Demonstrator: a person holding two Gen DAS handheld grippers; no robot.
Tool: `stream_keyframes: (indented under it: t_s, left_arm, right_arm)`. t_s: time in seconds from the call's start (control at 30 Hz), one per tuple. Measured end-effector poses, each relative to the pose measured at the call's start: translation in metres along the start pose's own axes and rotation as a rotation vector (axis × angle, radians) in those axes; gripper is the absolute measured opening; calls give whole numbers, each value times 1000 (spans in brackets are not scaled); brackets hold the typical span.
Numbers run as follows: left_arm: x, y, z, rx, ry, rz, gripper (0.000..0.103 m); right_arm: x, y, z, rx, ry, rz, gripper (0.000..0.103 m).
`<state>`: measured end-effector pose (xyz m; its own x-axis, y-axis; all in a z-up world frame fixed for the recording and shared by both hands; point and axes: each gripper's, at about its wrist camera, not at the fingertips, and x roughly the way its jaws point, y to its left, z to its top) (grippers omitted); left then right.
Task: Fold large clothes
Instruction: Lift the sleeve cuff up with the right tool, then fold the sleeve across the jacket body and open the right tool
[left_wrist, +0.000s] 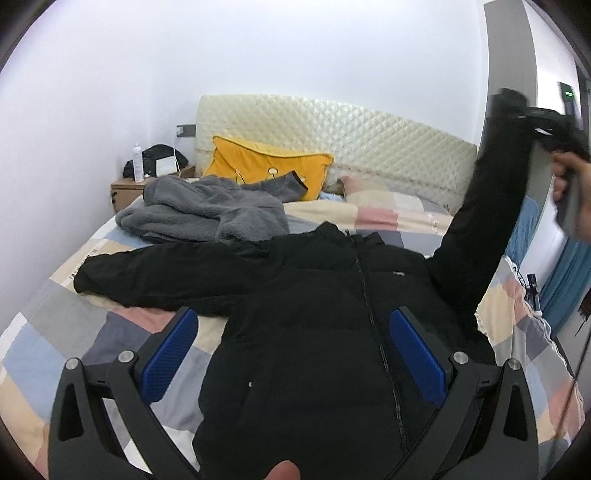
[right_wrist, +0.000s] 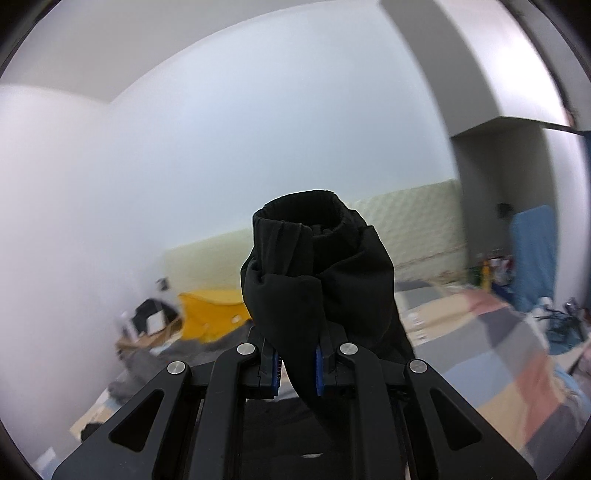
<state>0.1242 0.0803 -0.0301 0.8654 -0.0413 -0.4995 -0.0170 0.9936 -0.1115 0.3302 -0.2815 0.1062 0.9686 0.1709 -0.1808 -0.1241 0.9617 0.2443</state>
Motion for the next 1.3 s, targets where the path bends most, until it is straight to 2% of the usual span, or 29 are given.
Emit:
stream_keyframes:
  t_s: [0.13,0.37,0.5,0.67,0.87,0.97,1.03,1.17,1.3]
  left_arm:
    - [8,13,-7,-7,-40,11,103]
    - [42,38,-29,-4,13,31,103]
    - [50,53,-34,-29,19,49,103]
    - [67,67,-44,-74,65,25,103]
    - [79,71,-49,-79,97,32,103]
    - [87,74,-52,-92,119,24,103]
    - [92,76,-54,-104,133,18,103]
    - [100,79,-57,-112,155,18,103]
    - [101,79,-58,-115,160,29,103]
  right_arm:
    - [35,48,-46,-46,66,72,11]
    - [101,123,-161,-117,255,202,11]
    - [126,161,-223,-158,344,229,11]
    - [154,175,-295,-170,460,254,12]
    - [188,179,-360,-171,606,217,12]
    - [199,185,-384,-188,666,188,12]
    - [207,187,-392,-218,674,166,12]
    - [213,191,-391,-247,668,142,12]
    - [210,201,-388,-294,669,122,19]
